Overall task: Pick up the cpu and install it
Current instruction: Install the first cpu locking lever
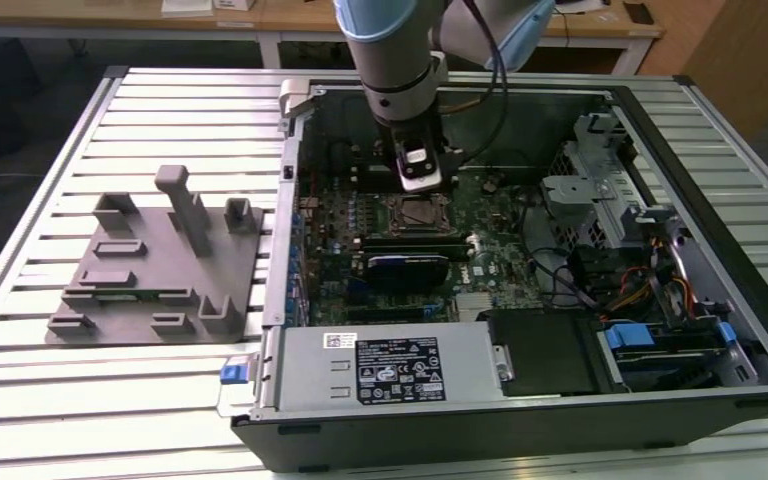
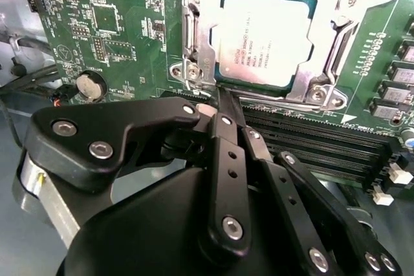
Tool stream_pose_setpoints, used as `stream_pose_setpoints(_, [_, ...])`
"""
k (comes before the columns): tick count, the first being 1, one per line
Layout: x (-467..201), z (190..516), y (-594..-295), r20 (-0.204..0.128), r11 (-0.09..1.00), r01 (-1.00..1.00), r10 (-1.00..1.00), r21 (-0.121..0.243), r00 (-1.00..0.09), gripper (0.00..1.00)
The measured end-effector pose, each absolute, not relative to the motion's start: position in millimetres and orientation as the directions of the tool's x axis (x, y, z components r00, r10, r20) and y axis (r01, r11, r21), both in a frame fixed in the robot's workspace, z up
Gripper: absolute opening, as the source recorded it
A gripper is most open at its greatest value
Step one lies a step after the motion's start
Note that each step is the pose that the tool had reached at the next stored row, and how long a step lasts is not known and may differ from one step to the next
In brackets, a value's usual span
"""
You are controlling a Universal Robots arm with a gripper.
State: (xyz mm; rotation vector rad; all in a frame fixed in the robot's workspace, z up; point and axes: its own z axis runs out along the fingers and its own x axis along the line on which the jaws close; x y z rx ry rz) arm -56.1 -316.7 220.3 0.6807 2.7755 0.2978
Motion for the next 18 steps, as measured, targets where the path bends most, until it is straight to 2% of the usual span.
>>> stream_pose_setpoints(1, [-53.3,220.3,-316.7,-0.161,0.871,0.436,0.475,0.225,-0.865,0.11])
stream_pose_setpoints(9, [-49.6,220.2,-316.7,-0.098,0.874,0.453,0.473,0.177,-0.875,0.11])
stream_pose_setpoints(18, [-49.1,220.2,-316.7,-0.083,0.874,0.456,0.473,0.166,-0.877,0.11])
